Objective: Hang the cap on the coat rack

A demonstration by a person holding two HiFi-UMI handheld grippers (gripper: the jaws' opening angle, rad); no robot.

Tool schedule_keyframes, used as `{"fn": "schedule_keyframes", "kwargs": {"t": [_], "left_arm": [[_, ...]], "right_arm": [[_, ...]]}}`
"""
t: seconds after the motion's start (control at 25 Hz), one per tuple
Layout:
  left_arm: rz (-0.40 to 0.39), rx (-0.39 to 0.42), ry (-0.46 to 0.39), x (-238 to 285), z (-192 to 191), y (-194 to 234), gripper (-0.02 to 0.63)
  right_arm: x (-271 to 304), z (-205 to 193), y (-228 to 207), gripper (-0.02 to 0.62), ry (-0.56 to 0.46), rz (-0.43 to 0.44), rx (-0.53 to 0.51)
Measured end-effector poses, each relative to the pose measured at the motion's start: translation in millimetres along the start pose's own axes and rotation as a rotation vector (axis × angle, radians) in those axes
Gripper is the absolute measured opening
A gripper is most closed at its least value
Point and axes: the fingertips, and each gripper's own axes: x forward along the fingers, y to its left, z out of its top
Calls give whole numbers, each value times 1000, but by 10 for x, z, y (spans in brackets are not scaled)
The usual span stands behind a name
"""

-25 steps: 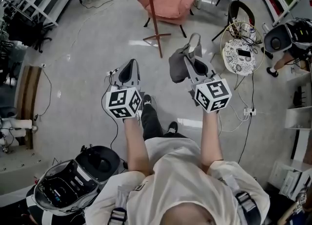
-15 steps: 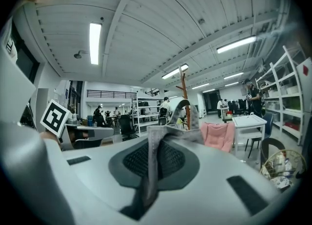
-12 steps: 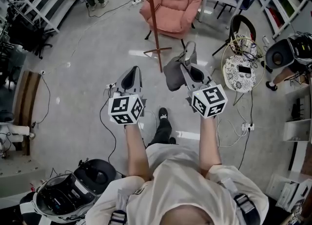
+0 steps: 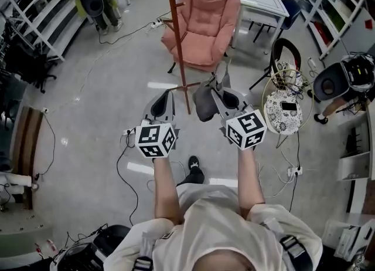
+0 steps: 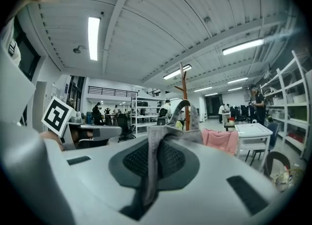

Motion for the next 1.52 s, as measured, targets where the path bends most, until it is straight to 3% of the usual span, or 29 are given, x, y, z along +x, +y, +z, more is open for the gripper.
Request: {"fn": "schedule_keyframes", "kwargs": {"t": [0.32,0.56,0.96,1.2,1.52], "left_arm": [[-75,22,-18,653,229,199,6],[-112,4,14,951,191,451,6],[-33,-11,15,1394,260,988,6],[6,8,-7,1631,334,1082,6],[52,10,-23,2153,453,1170,6]], "right_arm": [[673,277,-269,9,-25,-7,-30],[1076,408,-411,9,-29,-32,-56],[1623,425,-757,9,-4,-30,-59],[1872,395,-947,9,31,31,-72],[2205,563,-1288,9,7,100,-89]]}}
